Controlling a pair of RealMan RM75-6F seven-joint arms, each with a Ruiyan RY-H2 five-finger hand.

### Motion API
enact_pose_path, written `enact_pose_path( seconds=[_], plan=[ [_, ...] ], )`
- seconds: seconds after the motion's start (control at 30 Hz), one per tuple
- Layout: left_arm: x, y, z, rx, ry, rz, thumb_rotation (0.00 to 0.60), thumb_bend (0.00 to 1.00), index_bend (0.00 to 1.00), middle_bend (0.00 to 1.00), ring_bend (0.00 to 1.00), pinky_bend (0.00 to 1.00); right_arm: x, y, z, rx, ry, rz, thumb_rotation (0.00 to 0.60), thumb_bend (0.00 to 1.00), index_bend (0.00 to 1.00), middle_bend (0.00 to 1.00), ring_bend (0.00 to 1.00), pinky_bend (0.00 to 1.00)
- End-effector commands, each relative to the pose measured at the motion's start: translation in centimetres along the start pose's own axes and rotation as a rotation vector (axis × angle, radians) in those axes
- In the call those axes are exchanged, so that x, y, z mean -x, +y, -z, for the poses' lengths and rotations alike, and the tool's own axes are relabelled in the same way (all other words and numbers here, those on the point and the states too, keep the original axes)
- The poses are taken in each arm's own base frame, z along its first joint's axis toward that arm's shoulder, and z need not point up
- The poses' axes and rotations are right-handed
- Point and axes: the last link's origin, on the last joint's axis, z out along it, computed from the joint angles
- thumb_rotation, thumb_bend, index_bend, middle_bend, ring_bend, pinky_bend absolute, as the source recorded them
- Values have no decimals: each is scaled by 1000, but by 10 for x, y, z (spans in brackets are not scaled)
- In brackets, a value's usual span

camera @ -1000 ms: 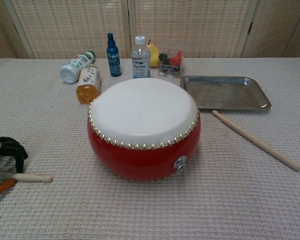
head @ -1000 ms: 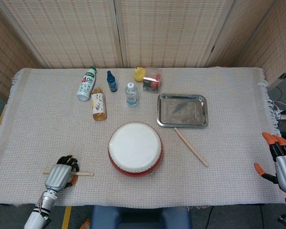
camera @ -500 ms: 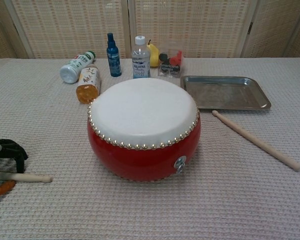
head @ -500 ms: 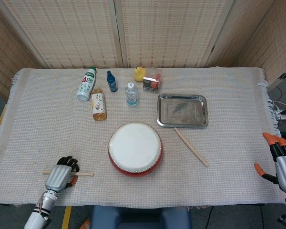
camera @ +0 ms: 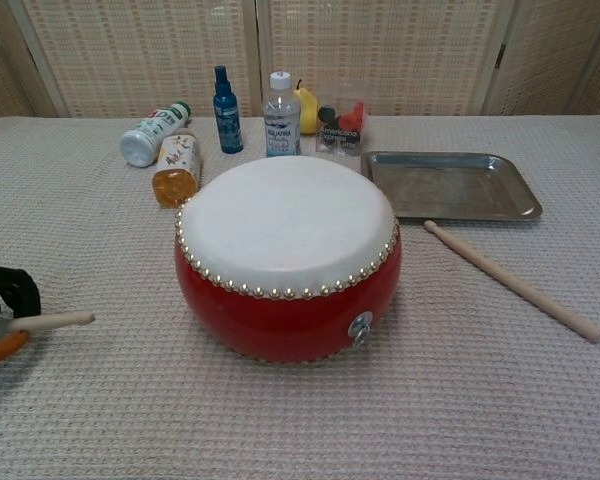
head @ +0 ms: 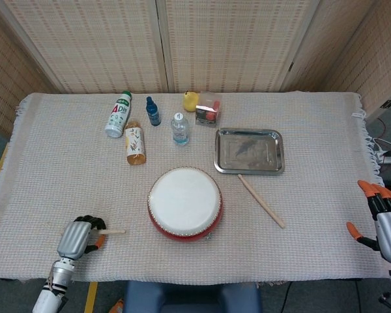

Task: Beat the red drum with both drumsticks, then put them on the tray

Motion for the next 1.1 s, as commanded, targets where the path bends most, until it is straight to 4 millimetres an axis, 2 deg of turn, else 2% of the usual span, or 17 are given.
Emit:
enact_pose_path(
  seconds=[0.03,0.13,0.27,0.37,0.6,0.77,0.9,1.1],
  plan=[
    [-29,-6,2,-3,113,349,600,413,690,519,376,413,0,-1,0,-3,-1,0,600,192,48,108,22,136],
    [-42,-10,2,-2,135,534,600,419,685,522,383,429,1,-1,-1,-2,-3,-1,600,192,48,108,22,136],
    [-50,-14,1,-6,116,803,600,419,674,534,400,438,-1,-2,-2,-1,-1,-14,600,193,48,108,22,137],
    [-52,-15,0,-18,84,986,600,418,663,537,405,440,-8,-3,-5,-5,2,-21,600,192,48,108,22,138],
    [-43,-15,-7,-20,1,1291,600,419,634,537,409,428,-25,-10,-15,-21,17,27,600,193,48,108,22,145],
    [-33,-16,-14,-21,-35,1387,600,418,615,537,409,426,-28,-13,-19,-22,12,45,600,192,48,108,22,147],
    [-27,-14,-21,-34,-48,1528,600,419,577,536,409,425,-26,-12,-19,-10,0,45,600,192,48,108,22,147],
    [-25,-17,-28,-55,-63,1647,600,419,466,523,408,425,-24,-11,-19,0,-4,46,600,192,48,108,22,147]
  ],
)
